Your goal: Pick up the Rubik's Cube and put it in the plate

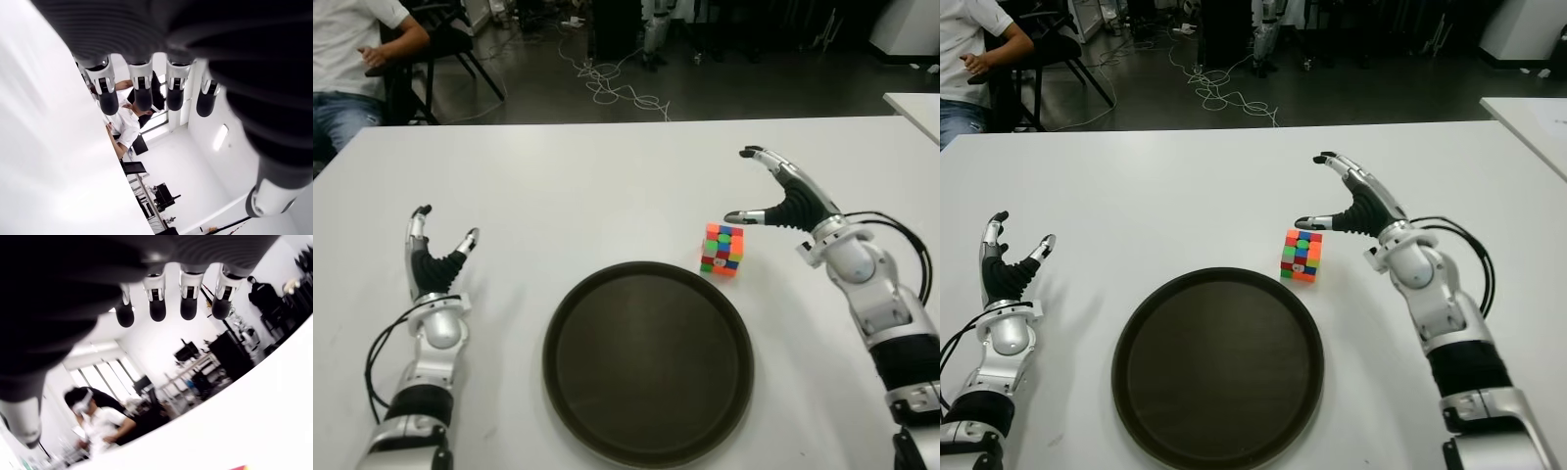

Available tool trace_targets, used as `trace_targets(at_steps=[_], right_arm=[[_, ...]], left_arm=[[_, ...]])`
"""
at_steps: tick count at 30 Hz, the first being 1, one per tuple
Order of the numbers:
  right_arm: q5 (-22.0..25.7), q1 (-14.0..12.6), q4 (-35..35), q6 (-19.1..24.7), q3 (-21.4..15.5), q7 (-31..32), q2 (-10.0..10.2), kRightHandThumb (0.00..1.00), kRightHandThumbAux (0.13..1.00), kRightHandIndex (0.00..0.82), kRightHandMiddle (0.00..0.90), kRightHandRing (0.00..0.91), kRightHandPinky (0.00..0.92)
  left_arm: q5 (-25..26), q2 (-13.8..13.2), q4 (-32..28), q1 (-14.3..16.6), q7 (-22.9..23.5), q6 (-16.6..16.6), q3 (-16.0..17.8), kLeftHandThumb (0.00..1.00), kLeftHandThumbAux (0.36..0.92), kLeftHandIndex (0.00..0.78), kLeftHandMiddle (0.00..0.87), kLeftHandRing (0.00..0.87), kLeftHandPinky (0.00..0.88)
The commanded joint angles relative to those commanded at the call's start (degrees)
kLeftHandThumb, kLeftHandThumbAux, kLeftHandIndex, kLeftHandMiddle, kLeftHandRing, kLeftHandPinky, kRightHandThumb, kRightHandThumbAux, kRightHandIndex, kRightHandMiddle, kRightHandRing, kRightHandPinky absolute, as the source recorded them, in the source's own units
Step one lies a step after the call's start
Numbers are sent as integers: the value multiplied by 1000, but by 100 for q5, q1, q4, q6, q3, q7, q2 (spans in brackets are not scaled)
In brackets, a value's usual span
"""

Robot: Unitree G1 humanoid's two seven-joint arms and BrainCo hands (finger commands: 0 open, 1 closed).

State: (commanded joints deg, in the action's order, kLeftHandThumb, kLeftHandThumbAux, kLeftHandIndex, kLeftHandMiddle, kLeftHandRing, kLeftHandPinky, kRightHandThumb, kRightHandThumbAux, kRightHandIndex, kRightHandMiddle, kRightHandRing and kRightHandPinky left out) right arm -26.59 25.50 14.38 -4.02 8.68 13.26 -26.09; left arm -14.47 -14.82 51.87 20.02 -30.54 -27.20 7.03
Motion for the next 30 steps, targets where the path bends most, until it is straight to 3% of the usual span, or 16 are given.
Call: trace_targets(at_steps=[9, 21, 30], right_arm=[[-201, 116, -359, 580, 211, 457, -101, 0, 625, 0, 105, 129, 48], [-342, 234, -496, 719, 395, 775, -231, 0, 641, 0, 161, 127, 2], [-367, 259, -528, 783, 445, 827, -237, 0, 649, 0, 120, 88, 0]], left_arm=[[-43, 23, -4, 2, -115, 11, -86, 0, 672, 10, 19, 5, 31], [-34, 39, -83, -12, -148, 145, -116, 0, 677, 5, 3, 0, 23], [-33, 23, -93, -3, -158, 162, -138, 0, 683, 5, 4, 0, 27]])
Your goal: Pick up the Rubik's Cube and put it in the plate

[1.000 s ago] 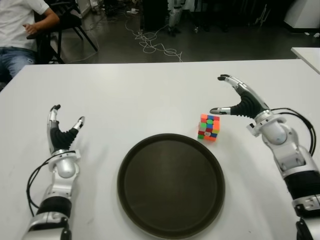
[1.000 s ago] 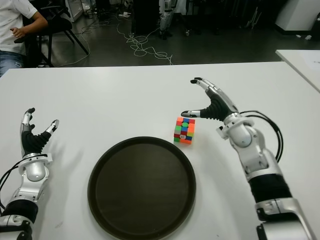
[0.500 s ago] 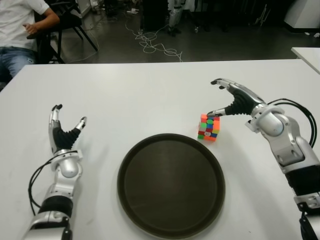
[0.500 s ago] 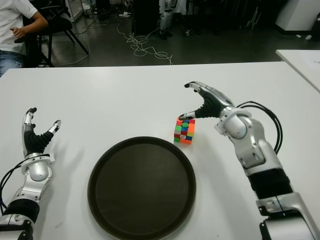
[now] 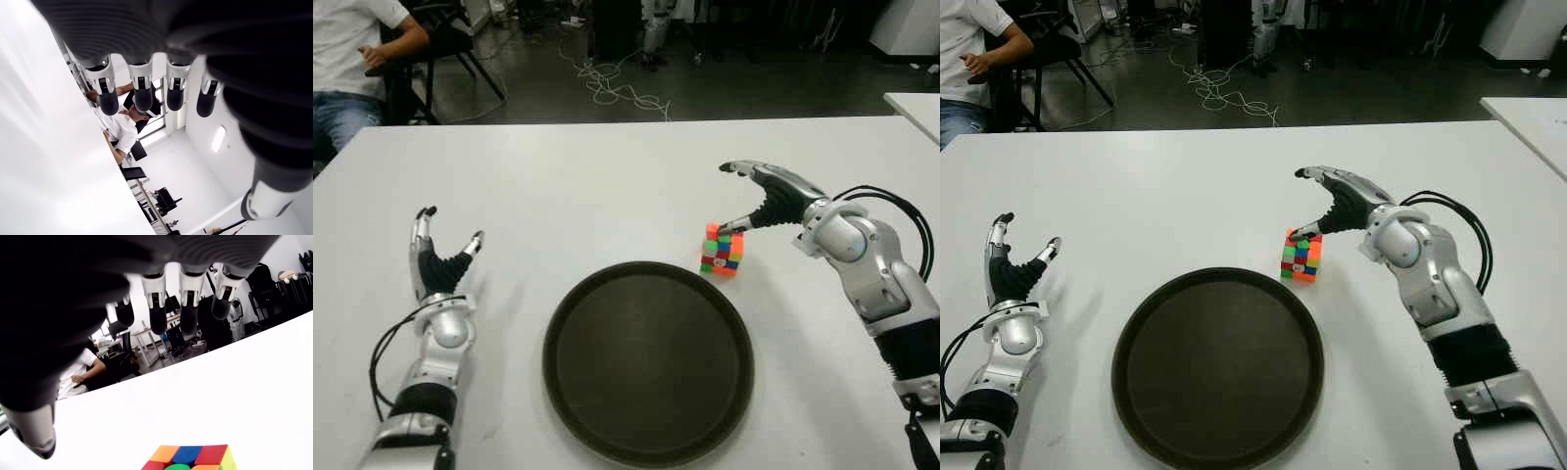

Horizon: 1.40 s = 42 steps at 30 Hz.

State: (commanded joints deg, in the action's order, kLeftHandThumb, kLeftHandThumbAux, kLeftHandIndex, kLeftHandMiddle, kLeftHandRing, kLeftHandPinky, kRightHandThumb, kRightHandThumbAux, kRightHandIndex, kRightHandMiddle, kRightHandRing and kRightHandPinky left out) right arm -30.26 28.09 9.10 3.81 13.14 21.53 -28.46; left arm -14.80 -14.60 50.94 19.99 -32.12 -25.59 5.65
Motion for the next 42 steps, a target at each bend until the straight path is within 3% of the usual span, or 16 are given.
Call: trace_targets(at_steps=[31, 37, 39, 41, 42], right_arm=[[-177, 204, 138, 208, 301, 214, 25, 0, 688, 0, 77, 67, 0], [-208, 199, 196, 310, 367, 174, 110, 0, 713, 0, 71, 122, 0], [-199, 190, 230, 363, 378, 173, 151, 0, 733, 0, 82, 184, 38], [-197, 200, 285, 475, 405, 208, 211, 0, 779, 0, 124, 453, 292], [-205, 216, 332, 526, 426, 217, 242, 0, 787, 0, 130, 495, 337]], left_arm=[[29, -2, 6, 10, -24, 67, 5, 0, 684, 2, 8, 0, 1], [16, -20, 24, 16, -34, 87, 1, 0, 694, 7, 20, 4, 4], [-1, -33, 36, 17, -43, 85, -7, 0, 696, 11, 21, 3, 2], [-12, -48, 59, 21, -46, 69, -13, 0, 700, 18, 23, 1, 0], [-15, -50, 76, 28, -48, 61, -16, 0, 702, 19, 24, 1, 0]])
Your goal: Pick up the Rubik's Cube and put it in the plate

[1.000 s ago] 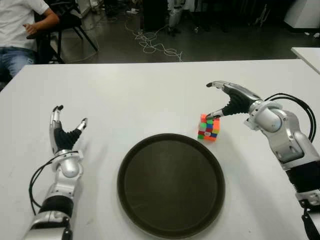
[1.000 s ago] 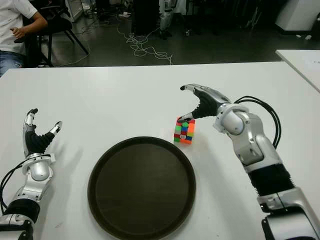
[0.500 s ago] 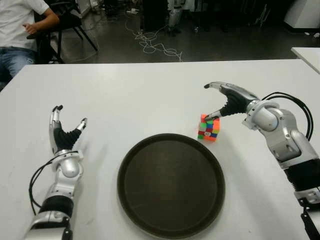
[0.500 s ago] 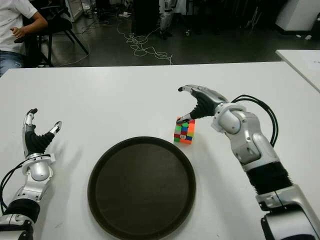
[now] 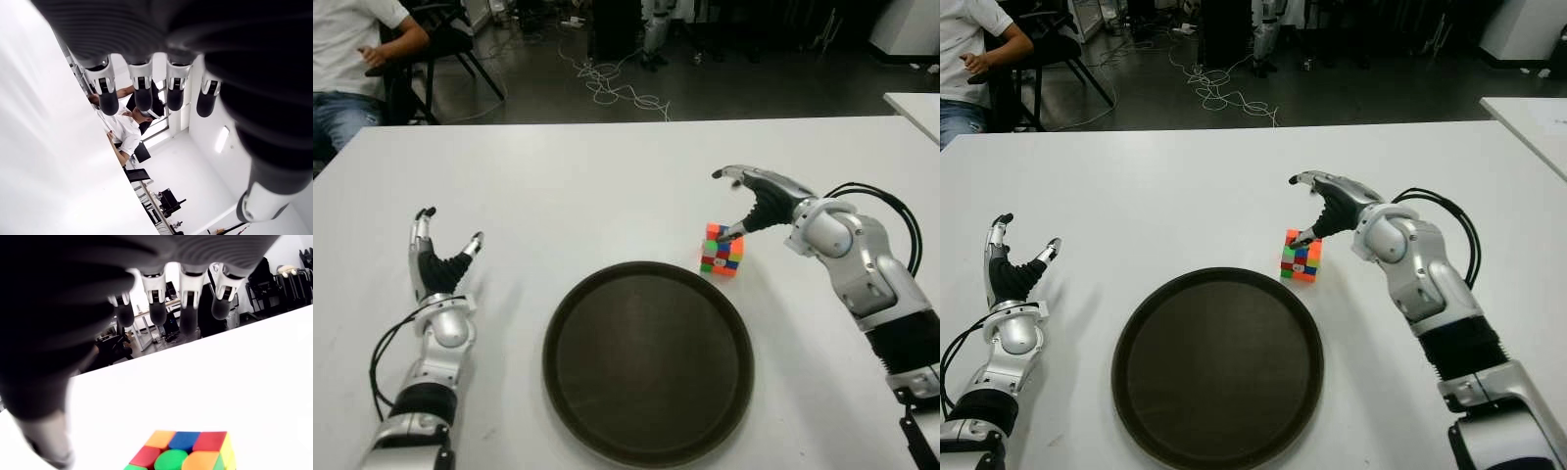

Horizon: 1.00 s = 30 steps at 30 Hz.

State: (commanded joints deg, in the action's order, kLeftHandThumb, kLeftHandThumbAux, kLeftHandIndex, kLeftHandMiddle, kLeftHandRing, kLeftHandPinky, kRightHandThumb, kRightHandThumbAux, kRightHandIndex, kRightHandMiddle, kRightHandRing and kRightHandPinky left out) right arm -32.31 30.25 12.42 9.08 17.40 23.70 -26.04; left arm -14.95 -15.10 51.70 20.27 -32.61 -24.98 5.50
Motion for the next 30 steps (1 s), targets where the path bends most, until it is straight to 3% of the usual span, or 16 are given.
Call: trace_targets(at_steps=[2, 4, 6, 9, 18, 21, 25, 30], right_arm=[[-10, 23, 50, 49, 26, 1, 26, 0, 816, 0, 123, 619, 507], [-18, 45, 108, 93, 55, -10, 58, 0, 831, 0, 112, 670, 595], [-20, 62, 189, 111, 88, -43, 97, 0, 847, 0, 102, 711, 677], [-8, 78, 352, 97, 107, -118, 152, 0, 870, 0, 94, 740, 727], [110, 75, 567, -87, 76, -234, 204, 2, 980, 0, 50, 763, 738], [122, 88, 613, -143, 89, -235, 193, 40, 992, 0, 48, 757, 722], [137, 92, 686, -250, 89, -276, 183, 169, 997, 0, 53, 751, 740], [103, 117, 718, -244, 116, -245, 167, 187, 998, 0, 57, 754, 751]], left_arm=[[0, 0, 18, 9, -2, -7, -2, 0, 711, 21, 23, 0, 0], [5, -2, 30, 15, 1, -14, 0, 0, 714, 21, 22, 0, 0], [10, -6, 39, 16, 7, -23, 2, 0, 716, 20, 21, 1, 0], [19, -6, 27, 12, 17, -25, 6, 0, 710, 20, 19, 0, 1], [56, 1, 19, 5, 58, -79, 17, 0, 681, 16, 22, 2, 16], [57, 7, 10, 1, 54, -92, 16, 0, 682, 15, 20, 1, 18], [69, 18, -12, -14, 64, -102, 18, 0, 678, 15, 19, 0, 24], [48, 23, -27, -22, 36, -92, 7, 0, 659, 13, 18, 3, 31]])
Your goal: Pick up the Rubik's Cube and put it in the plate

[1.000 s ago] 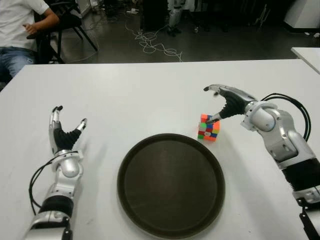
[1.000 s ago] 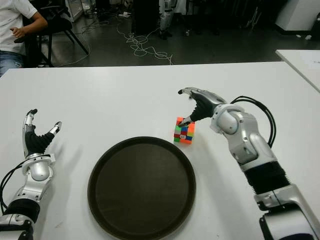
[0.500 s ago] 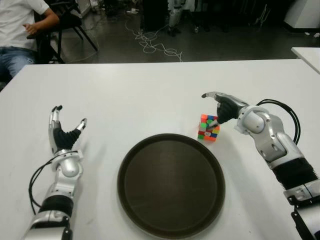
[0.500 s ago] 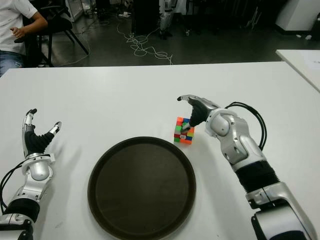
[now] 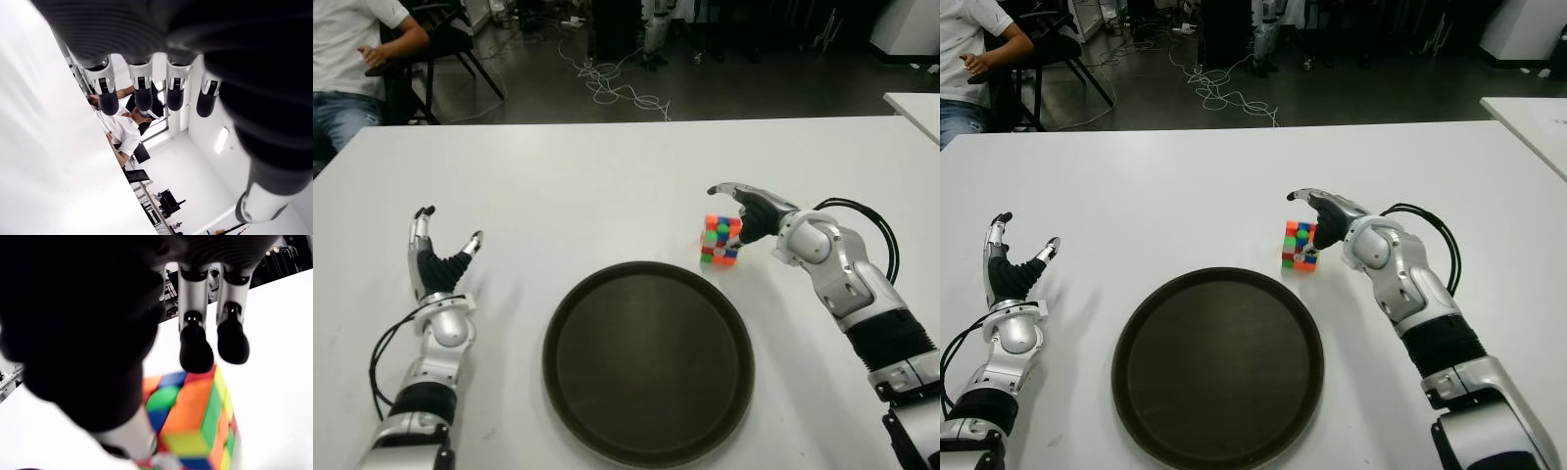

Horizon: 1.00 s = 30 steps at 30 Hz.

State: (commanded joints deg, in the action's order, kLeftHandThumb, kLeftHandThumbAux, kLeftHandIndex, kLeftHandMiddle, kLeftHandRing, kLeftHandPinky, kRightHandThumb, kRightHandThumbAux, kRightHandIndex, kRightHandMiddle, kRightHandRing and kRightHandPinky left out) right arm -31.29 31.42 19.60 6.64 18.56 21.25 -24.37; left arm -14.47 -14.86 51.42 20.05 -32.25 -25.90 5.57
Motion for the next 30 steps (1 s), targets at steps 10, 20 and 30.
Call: trace_targets(at_steps=[10, 20, 30], right_arm=[[-7, -32, 47, -23, -4, -49, -6, 168, 998, 0, 69, 759, 754], [30, -23, 91, -37, -10, -24, -1, 172, 998, 0, 67, 760, 759], [71, -23, 185, -282, -23, -49, -8, 321, 998, 0, 55, 748, 749]], left_arm=[[-17, -18, 4, -2, 33, -15, -21, 0, 638, 13, 27, 14, 39], [-34, -20, 12, 4, -3, 31, -25, 0, 656, 5, 15, 1, 25], [-34, -15, 9, 9, -31, 36, -15, 0, 681, 13, 18, 0, 8]])
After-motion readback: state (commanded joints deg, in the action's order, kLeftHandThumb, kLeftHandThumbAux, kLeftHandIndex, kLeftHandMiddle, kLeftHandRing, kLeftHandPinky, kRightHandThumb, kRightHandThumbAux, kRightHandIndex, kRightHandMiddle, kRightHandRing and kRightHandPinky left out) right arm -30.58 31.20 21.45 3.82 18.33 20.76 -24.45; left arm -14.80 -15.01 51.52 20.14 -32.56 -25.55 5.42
